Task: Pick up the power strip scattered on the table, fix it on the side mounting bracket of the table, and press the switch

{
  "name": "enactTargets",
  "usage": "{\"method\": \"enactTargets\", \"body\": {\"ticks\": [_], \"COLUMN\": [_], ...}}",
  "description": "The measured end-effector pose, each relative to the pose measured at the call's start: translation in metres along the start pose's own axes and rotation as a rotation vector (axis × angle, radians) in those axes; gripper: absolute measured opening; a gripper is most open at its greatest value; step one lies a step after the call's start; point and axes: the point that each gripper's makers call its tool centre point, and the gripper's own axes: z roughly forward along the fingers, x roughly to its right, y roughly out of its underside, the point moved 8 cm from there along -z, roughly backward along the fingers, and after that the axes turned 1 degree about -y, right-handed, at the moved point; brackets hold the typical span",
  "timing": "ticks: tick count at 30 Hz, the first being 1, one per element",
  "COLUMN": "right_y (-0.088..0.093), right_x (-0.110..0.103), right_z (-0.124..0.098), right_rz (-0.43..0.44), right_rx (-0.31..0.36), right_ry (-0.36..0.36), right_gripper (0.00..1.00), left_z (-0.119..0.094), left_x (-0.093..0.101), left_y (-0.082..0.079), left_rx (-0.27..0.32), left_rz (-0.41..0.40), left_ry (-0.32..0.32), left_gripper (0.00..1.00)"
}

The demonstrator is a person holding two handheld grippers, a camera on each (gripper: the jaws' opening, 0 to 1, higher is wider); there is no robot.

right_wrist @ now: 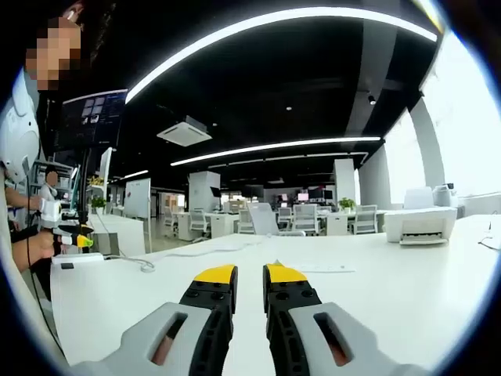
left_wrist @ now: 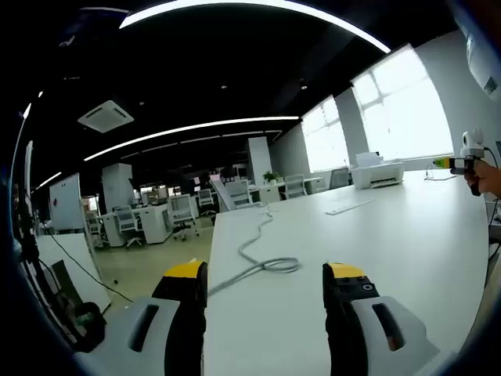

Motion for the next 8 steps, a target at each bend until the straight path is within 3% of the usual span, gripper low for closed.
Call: {"method": "enactTargets", "body": {"ticks": [8], "right_y": [0.0048], "right_x": [-0.0017], "right_z": [-0.0045], "right_rz": [0.011], "right_rx": [-0.012], "right_ry": [-0.001], "right_gripper": [0.12], "left_z": [-0.0006], "left_x": [0.0003], "left_y": [0.0027], "left_rx": [-0.005], "left_rz": [-0.004], "left_ry": [0.000], "left_gripper": [0.64]}}
